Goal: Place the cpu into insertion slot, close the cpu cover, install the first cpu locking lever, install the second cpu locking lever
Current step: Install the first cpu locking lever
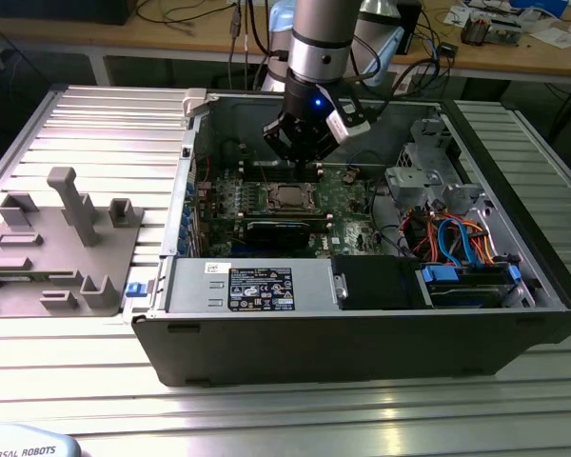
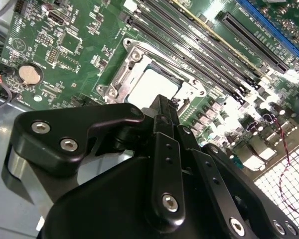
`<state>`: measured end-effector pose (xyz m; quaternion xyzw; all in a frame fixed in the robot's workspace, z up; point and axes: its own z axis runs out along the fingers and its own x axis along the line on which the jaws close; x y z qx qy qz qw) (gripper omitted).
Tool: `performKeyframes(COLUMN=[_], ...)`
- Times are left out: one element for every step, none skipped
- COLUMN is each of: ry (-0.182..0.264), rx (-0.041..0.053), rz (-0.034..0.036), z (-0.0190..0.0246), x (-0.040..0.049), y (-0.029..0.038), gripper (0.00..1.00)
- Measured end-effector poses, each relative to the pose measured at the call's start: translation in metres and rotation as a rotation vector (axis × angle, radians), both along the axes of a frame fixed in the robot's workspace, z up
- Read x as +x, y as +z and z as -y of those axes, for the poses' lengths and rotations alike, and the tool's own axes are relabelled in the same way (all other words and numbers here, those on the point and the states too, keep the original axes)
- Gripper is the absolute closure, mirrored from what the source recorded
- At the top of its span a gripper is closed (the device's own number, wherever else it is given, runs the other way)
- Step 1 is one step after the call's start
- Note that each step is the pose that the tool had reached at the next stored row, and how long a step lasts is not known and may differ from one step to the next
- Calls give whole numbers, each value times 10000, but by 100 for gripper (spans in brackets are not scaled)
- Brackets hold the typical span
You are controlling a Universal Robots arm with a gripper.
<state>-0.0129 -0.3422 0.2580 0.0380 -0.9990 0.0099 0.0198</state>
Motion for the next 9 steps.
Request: performKeyframes(ry=[0,0,-1,-1,0,0,-1,-1,-1], rx=[0,-1,0,-1,-1,0,-1,-1,-2], rz=[0,1,3,4,5,7,11,18,22], z=[0,0,0,0,0,0,1,0,0], x=[-22,-41,-75,-99,-121,-138,-179,-210,-226], y=[0,0,0,0,0,0,1,0,1], gripper=[89,89,89,89,89,89,89,89,89])
